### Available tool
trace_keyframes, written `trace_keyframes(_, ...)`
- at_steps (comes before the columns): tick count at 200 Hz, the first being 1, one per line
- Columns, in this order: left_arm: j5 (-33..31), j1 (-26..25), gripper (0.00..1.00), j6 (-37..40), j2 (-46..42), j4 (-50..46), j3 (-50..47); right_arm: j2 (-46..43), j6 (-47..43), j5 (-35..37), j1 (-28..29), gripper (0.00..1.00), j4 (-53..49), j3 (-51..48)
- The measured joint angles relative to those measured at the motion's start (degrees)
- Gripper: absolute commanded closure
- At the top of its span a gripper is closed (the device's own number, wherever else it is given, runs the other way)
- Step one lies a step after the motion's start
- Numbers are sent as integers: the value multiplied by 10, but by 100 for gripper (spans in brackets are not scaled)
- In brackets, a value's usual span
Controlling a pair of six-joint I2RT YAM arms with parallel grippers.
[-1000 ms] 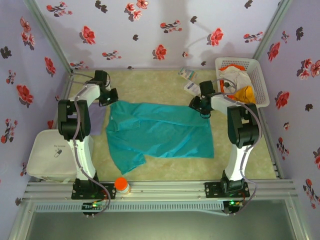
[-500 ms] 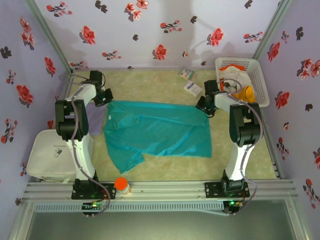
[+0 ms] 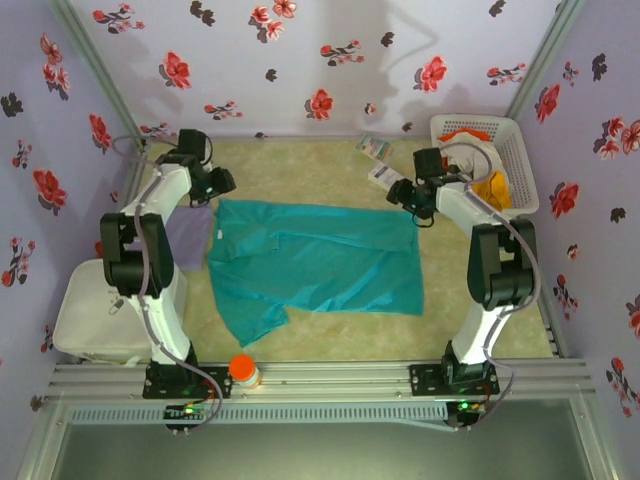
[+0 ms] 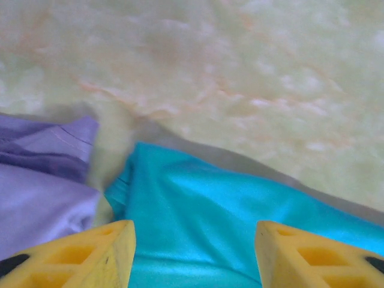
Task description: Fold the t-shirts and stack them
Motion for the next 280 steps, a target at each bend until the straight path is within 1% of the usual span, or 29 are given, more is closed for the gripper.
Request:
trace_keyframes(24, 0, -34, 45, 0, -52, 0, -50, -43, -2, -11, 22, 36, -8, -12)
trace_keyframes(55, 2, -65, 45, 0, -93, -1, -136, -77, 20, -28, 57, 36, -1, -77)
trace_keyframes(82, 1, -78, 45, -1, -137, 0, -225, -78, 50, -28, 96, 37, 8, -134)
trace_keyframes(103, 1, -84, 45, -3, -184, 0, -284, -71, 73, -28, 118, 38, 19, -157)
trace_keyframes(127, 1, -90, 46, -14, -224, 12, -327, -51, 97, -22, 122, 38, 42, -167)
trace_keyframes(151, 0, -112, 46, -24, -232, 27, -346, -38, 109, -9, 121, 39, 49, -169)
trace_keyframes(179, 0, -141, 47, -34, -210, 50, -352, -13, 108, 5, 118, 40, 50, -162)
trace_keyframes(212, 0, -146, 50, -30, -125, 71, -337, 9, 108, 9, 100, 40, 56, -136)
trace_keyframes(235, -5, -146, 52, -17, -76, 64, -281, 25, 107, 9, 84, 40, 59, -118)
trace_keyframes(280, -7, -146, 53, 8, 19, 65, -163, 56, 106, 20, 63, 40, 73, -83)
